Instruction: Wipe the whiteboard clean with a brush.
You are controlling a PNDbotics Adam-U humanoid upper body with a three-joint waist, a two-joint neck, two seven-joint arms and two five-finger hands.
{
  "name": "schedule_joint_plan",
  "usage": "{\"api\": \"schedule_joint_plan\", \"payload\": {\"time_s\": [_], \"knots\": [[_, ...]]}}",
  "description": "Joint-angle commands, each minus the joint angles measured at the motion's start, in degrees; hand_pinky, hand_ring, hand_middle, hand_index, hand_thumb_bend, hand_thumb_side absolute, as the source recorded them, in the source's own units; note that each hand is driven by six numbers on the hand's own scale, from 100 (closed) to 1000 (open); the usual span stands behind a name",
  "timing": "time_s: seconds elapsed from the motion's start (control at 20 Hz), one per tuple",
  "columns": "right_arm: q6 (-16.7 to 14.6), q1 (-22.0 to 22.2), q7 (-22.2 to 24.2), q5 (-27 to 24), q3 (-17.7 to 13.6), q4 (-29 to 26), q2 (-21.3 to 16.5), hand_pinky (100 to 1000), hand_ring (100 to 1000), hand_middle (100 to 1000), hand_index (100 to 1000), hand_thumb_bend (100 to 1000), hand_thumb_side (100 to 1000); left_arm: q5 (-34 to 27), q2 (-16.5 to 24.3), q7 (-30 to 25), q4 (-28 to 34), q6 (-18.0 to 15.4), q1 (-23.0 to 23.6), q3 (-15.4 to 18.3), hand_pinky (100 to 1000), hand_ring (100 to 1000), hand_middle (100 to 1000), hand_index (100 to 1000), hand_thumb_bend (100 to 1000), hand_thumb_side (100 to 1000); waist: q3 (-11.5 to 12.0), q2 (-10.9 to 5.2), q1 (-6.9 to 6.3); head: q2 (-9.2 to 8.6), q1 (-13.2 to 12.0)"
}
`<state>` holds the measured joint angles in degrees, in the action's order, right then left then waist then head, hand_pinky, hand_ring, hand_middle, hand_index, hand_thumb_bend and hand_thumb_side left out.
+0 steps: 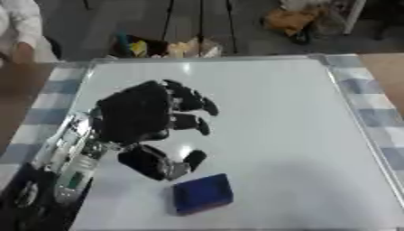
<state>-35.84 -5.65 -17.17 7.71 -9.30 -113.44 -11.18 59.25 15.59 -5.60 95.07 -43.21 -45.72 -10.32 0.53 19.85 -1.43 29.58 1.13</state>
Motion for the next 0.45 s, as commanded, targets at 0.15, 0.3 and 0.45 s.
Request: {"api": "schedule_joint_plan", "payload": {"time_s": [0.15, 0.3, 0.45], "knots": [[-0.85, 0.09, -0.54, 0.20, -0.59, -1.16, -1.35, 648, 753, 577, 796, 100, 777, -4.82, -0.68, 4.54, 3.49, 4.65, 0.67, 7.75, 383, 549, 572, 650, 100, 898, 0.31, -1.33, 0.42, -0.27, 0.74], [-1.25, 0.22, -0.87, 0.43, -0.67, -1.16, -1.36, 648, 753, 578, 796, 100, 780, -7.45, -2.07, 7.16, 4.51, 7.27, 2.14, 12.01, 336, 505, 520, 647, 100, 910, 0.51, -1.27, 0.69, -0.24, 1.13], [-1.83, 0.37, -1.15, 0.74, -0.64, -1.16, -1.38, 649, 753, 579, 795, 100, 784, -10.01, -3.03, 9.72, 5.31, 9.84, 3.70, 14.78, 322, 490, 501, 643, 100, 917, 0.49, -1.14, 1.00, -0.28, 1.39]]}}
